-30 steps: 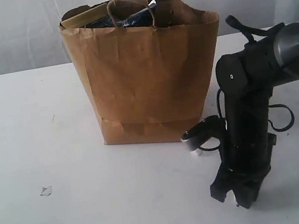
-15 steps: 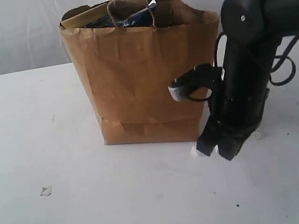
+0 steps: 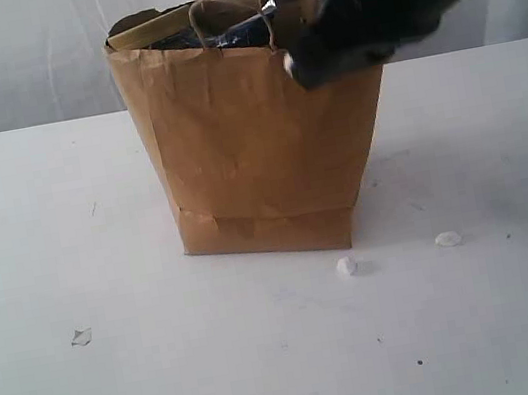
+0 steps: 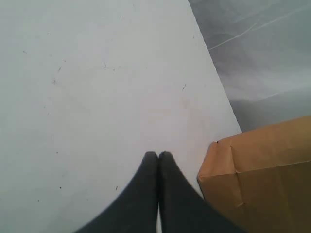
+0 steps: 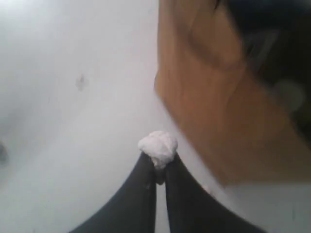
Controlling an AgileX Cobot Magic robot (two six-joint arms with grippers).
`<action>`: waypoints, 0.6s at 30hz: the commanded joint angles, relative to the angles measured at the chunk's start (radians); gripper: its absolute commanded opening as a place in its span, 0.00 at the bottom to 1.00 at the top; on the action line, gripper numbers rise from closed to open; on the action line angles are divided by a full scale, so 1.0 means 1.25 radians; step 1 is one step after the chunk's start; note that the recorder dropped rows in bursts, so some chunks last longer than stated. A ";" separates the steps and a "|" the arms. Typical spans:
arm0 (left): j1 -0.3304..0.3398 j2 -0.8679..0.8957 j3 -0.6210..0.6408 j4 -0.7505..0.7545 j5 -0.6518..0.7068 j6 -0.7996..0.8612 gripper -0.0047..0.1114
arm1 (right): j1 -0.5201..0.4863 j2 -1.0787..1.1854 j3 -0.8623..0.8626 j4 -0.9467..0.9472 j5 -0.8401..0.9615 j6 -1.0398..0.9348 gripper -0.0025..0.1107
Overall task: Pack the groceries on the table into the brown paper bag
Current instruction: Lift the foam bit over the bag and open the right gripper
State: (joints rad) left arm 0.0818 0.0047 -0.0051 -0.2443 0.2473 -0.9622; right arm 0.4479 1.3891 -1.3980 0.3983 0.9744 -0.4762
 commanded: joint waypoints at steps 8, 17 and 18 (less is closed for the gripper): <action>-0.005 -0.004 0.004 -0.009 -0.001 0.001 0.04 | 0.000 0.069 -0.008 0.577 -0.426 -0.447 0.02; -0.005 -0.004 0.004 -0.009 -0.001 0.001 0.04 | 0.000 0.172 -0.008 0.682 -0.586 -0.607 0.03; -0.005 -0.004 0.004 -0.009 -0.001 0.001 0.04 | 0.000 0.177 -0.008 0.676 -0.615 -0.609 0.05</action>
State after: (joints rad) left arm 0.0818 0.0047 -0.0051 -0.2443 0.2473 -0.9622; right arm 0.4479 1.5966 -1.4045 1.2340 0.2778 -1.2012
